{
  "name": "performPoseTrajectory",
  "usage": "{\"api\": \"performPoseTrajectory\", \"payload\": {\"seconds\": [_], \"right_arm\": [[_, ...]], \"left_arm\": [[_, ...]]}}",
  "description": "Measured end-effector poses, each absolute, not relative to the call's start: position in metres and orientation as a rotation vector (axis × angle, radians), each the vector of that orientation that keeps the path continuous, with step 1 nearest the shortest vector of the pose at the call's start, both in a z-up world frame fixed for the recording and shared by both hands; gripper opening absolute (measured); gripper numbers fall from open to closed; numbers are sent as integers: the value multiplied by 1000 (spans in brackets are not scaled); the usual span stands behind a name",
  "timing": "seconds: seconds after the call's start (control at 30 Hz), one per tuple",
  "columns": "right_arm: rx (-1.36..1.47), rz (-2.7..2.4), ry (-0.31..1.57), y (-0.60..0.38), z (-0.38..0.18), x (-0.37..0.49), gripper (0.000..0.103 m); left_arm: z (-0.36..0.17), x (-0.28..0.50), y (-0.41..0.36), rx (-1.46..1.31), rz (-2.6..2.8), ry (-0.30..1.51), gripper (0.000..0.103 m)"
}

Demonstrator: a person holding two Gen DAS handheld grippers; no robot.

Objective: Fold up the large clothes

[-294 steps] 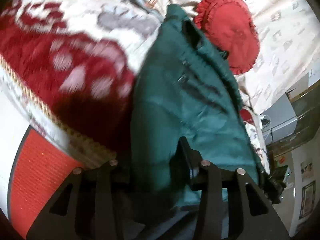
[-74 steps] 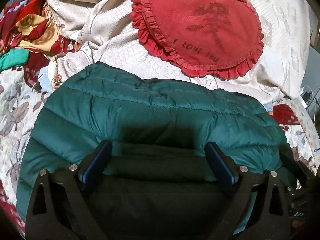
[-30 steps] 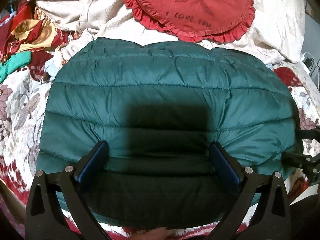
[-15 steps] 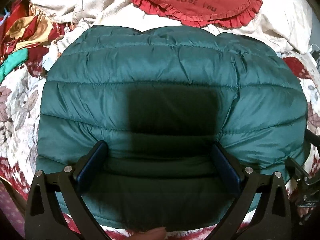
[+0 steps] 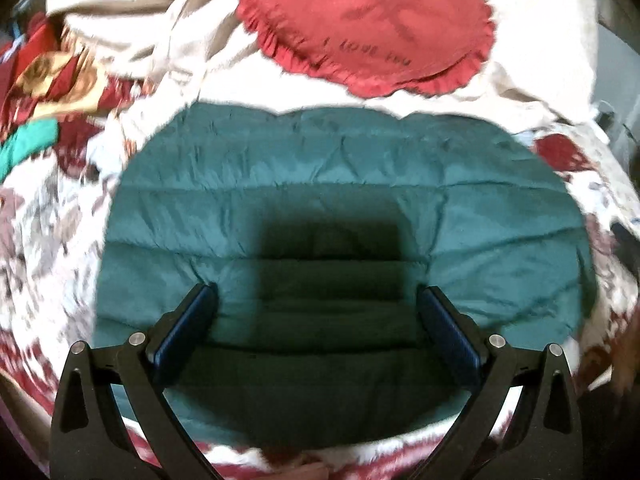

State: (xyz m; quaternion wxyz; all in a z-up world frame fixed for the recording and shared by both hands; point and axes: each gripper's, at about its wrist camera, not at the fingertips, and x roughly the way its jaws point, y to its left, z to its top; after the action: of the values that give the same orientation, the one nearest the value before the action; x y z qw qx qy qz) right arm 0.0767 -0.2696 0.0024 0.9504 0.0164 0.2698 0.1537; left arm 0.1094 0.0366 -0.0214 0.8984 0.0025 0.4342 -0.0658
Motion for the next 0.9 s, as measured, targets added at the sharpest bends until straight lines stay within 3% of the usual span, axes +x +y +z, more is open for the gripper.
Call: {"api": "performPoseTrajectory", "payload": {"seconds": [0.07, 0.2, 0.33, 0.43, 0.6, 0.77, 0.9], "right_arm": [[105, 248, 505, -300, 14, 85, 102], [245, 285, 663, -358, -2, 147, 102], [379, 390, 825, -379, -44, 198, 102], [472, 480, 838, -383, -57, 212, 102], [585, 601, 825, -385, -72, 228, 103], [676, 687, 786, -389, -72, 234, 103], [600, 680, 807, -377, -68, 232, 103]], "left_arm": [[-6, 109, 51, 18, -154, 853, 103], [4, 143, 108, -18, -52, 850, 103], [-9, 170, 191, -242, 19, 876, 103], [-21, 171, 228, -353, 19, 878, 103], [-36, 169, 238, -484, -141, 859, 103], [-67, 203, 213, -458, -296, 969, 103], [-79, 227, 210, -462, -335, 989, 103]]}}
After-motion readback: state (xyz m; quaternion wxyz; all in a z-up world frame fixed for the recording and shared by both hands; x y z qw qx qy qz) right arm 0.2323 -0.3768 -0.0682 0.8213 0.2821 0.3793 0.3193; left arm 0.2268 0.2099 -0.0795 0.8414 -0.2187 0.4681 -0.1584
